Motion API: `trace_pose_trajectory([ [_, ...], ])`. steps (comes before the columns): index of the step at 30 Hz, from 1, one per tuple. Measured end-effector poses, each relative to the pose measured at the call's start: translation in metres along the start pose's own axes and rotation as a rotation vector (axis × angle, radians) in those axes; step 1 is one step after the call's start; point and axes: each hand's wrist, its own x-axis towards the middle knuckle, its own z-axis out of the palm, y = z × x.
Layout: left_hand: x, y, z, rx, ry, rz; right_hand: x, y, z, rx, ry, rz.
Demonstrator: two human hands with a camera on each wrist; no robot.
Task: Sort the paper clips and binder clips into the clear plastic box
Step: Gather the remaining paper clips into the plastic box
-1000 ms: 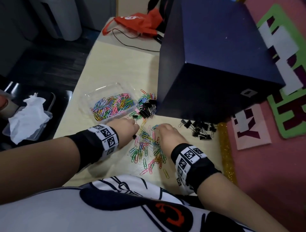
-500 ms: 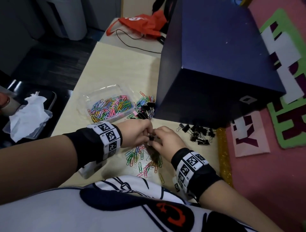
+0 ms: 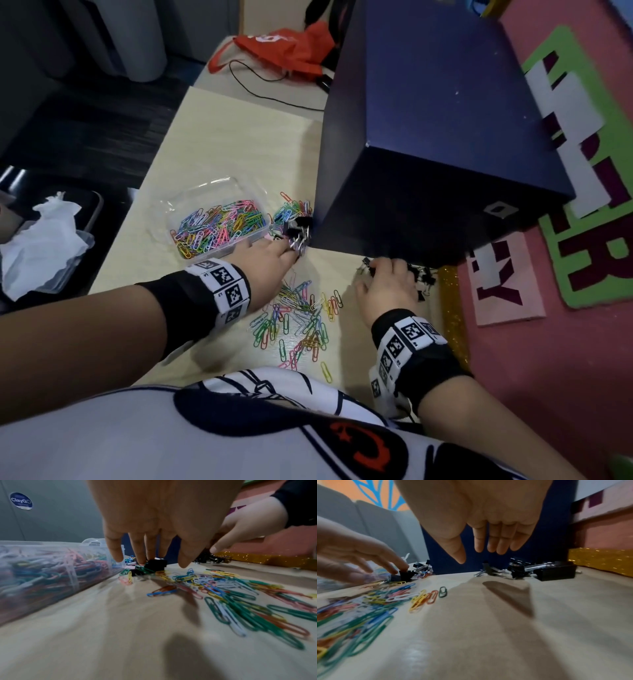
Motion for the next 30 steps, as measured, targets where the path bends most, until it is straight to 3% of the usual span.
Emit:
trace_pose_trajectory([
  [2, -0.003, 0.0, -0.001, -0.01, -0.005, 0.009, 0.0, -0.011, -0.001, -0.004, -0.018, -0.138],
  [7, -0.01, -0.003, -0.003, -0.057, -0.043, -0.012, 0.008, -0.049, -0.001, 0.008, -0.24, -0.467],
  [12, -0.014, -0.008, -0.003, -0.024, -0.032, -0.017, 0.025, -0.081, 0.006, 0.023, -0.377, -0.566],
  [16, -0.019, -0.019, -0.002, -0.159, 0.029, -0.025, 0.034, -0.094, 0.013, -0.085, -0.459, -0.674],
  [23, -0.025, -0.035, -0.002, -0.365, 0.051, -0.041, 0.024, -0.085, 0.026, -0.096, -0.411, -0.613],
  [30, -0.019, -0.029, -0.01, -0.554, 0.186, 0.012, 0.013, -0.062, 0.01, 0.142, -0.27, -0.482],
])
